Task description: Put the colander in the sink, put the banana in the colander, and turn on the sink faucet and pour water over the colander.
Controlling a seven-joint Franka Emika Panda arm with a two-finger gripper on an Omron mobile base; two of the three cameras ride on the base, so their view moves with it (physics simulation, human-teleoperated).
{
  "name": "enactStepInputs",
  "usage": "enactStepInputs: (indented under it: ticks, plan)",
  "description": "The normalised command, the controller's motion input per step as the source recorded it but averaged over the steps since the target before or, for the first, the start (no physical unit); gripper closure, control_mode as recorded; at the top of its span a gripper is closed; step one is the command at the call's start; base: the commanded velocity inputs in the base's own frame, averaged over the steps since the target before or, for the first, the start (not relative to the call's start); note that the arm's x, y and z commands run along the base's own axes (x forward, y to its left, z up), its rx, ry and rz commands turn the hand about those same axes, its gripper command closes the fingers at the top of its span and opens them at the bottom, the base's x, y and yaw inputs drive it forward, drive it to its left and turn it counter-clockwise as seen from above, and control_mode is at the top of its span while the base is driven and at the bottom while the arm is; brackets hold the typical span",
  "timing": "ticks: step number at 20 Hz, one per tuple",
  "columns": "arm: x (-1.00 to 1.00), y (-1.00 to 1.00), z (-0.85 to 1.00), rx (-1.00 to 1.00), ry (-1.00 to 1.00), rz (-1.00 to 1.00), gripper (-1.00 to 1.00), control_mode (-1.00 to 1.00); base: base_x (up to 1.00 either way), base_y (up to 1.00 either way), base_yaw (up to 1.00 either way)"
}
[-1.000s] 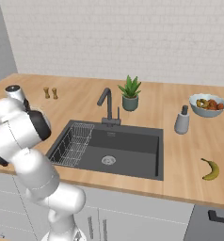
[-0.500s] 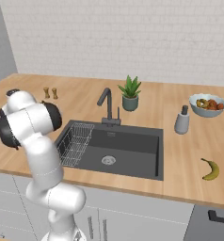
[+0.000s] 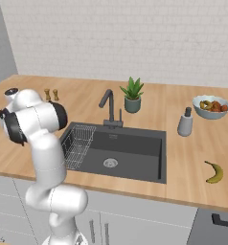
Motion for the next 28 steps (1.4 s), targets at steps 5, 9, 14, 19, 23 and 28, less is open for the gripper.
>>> enactStepInputs:
  ticks: [5,9,14,19,23,28]
  plan:
    - [0.0,-0.02,-0.06,0.0,0.0,-0.04,1.0,-1.0,0.0,0.0,0.0]
    - [-0.01,-0.26,0.0,0.02,0.0,-0.01,1.0,-1.0,0.0,0.0,0.0]
    - [-0.15,-0.55,0.32,0.11,0.0,0.0,1.0,-1.0,0.0,0.0,0.0]
    - [-0.3,-0.7,0.94,0.25,-0.01,0.0,1.0,-1.0,0.0,0.0,0.0]
    - [-0.51,-0.73,1.0,0.28,-0.09,0.0,1.0,-1.0,0.0,0.0,0.0]
    - [-0.49,-0.79,1.0,0.28,-0.01,0.0,1.0,-1.0,0.0,0.0,0.0]
